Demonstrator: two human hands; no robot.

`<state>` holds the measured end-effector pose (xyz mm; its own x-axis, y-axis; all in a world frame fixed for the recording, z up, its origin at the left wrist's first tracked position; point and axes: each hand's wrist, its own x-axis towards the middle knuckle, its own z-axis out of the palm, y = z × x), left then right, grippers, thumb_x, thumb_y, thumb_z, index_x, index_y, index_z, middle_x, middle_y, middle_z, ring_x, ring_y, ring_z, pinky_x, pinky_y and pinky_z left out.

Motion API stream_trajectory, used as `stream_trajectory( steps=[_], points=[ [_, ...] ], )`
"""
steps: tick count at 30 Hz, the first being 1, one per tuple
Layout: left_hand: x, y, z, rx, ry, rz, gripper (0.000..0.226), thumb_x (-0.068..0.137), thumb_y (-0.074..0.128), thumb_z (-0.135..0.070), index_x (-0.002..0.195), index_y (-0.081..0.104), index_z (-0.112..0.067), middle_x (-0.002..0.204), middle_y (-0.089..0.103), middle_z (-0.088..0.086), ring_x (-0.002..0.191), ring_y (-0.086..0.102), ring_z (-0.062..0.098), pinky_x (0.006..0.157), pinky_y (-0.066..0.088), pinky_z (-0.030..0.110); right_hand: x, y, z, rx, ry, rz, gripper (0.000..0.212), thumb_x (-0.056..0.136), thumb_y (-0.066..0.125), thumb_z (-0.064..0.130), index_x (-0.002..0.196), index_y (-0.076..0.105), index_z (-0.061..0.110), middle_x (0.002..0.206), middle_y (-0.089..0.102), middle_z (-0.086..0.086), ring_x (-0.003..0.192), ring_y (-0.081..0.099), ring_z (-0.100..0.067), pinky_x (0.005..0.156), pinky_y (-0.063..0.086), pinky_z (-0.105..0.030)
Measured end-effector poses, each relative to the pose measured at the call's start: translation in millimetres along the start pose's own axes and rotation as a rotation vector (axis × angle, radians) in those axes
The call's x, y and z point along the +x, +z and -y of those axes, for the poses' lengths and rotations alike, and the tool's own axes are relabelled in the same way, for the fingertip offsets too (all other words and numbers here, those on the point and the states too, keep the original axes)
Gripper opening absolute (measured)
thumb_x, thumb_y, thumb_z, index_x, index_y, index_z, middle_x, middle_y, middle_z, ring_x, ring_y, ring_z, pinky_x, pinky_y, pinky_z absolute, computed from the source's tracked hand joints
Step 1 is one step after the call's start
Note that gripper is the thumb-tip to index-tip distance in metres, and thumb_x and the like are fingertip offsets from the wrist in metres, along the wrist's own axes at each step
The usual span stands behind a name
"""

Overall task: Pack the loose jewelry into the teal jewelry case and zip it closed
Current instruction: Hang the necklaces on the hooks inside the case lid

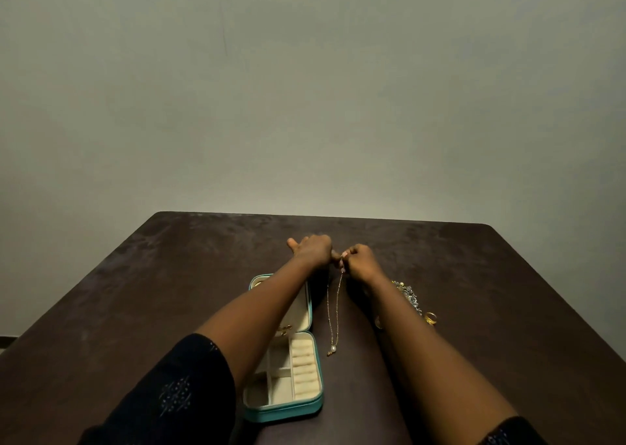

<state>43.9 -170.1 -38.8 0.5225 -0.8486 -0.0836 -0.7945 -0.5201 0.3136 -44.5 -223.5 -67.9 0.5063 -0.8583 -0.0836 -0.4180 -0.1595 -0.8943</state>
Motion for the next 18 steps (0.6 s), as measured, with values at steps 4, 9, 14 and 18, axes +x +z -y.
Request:
stream_trajectory(
  steps=[4,9,14,18],
  points=[
    [-8,-9,4,-0.425,0.093,0.054,0.028,0.089,0.05,-0.013,0.062,0.058,-0.012,0.085,0.07,0.015,0.078,0.065,0.022,0.077,0.047,0.028,-22,-14,7,0.359,0.012,0.041,0.028,0.095,0.043,0.0,0.07,0.047,0.013,0.059,0.048,-0.006,0.038,0.048,-0.005,0.042,0.033,-0.019],
    [-33,-25,2,-1.022,0.041,0.134,0.031,0.095,0.038,-0.008,0.065,0.045,-0.012,0.059,0.039,0.002,0.054,0.037,0.013,0.048,0.034,0.02,-47,-31,12,0.545,0.007,0.116,0.015,0.089,0.056,0.001,0.08,0.056,0.012,0.057,0.051,-0.001,0.042,0.046,-0.006,0.053,0.044,-0.024],
    [-52,-50,1,-1.288,-0.048,0.206,0.025,0.091,0.036,-0.01,0.066,0.038,-0.016,0.059,0.024,-0.002,0.049,0.021,0.01,0.046,0.027,0.02,-65,-44,20,0.394,-0.041,0.081,0.015,0.084,0.059,0.001,0.073,0.062,0.01,0.045,0.047,0.004,0.039,0.038,-0.006,0.05,0.041,-0.021],
    [-70,-68,3,-1.28,-0.066,0.363,0.03,0.089,0.037,-0.011,0.062,0.029,-0.02,0.049,0.026,-0.006,0.04,0.02,0.007,0.038,0.017,0.017,-77,-55,31,0.425,-0.071,0.004,0.014,0.086,0.06,0.006,0.072,0.06,0.009,0.055,0.038,-0.003,0.036,0.03,-0.006,0.04,0.024,-0.015]
  ],
)
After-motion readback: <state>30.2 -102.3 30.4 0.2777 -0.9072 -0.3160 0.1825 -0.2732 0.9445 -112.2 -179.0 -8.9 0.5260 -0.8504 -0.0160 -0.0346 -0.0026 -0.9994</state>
